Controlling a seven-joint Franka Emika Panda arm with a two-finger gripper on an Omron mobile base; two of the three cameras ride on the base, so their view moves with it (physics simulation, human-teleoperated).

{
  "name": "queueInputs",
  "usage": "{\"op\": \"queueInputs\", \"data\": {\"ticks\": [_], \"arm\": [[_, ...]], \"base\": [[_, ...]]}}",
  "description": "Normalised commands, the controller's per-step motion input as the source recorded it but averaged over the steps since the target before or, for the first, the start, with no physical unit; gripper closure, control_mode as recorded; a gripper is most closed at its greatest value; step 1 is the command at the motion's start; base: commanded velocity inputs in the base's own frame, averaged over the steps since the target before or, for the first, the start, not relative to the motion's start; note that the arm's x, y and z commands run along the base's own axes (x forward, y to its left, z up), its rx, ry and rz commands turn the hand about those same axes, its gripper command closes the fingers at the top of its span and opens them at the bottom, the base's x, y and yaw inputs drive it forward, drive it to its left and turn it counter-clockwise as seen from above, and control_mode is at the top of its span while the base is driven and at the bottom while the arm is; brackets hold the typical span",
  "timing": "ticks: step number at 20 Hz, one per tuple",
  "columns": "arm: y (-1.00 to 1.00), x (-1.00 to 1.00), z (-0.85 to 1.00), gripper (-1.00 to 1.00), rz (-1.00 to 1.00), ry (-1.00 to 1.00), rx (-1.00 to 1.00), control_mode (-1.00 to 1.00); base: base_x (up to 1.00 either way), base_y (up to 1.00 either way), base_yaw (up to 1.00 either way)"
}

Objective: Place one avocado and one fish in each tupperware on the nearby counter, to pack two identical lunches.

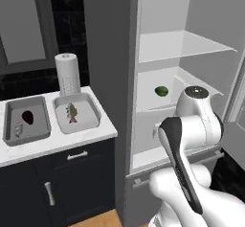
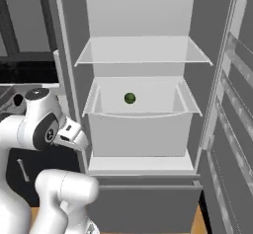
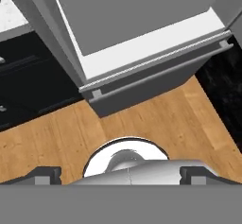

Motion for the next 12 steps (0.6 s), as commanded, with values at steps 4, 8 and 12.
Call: {"op": "queueInputs", "data": {"ticks": [4,8,12], "arm": [[0.00,0.00,0.00,-1.00,0.00,0.00,0.00,1.00],[0.00,0.00,0.00,-1.00,0.00,0.00,0.00,1.00],[0.00,0.00,0.00,-1.00,0.00,0.00,0.00,1.00]], "base": [[0.65,-0.37,-0.03],[0.69,-0.47,0.05],[0.43,-0.55,0.11]]}}
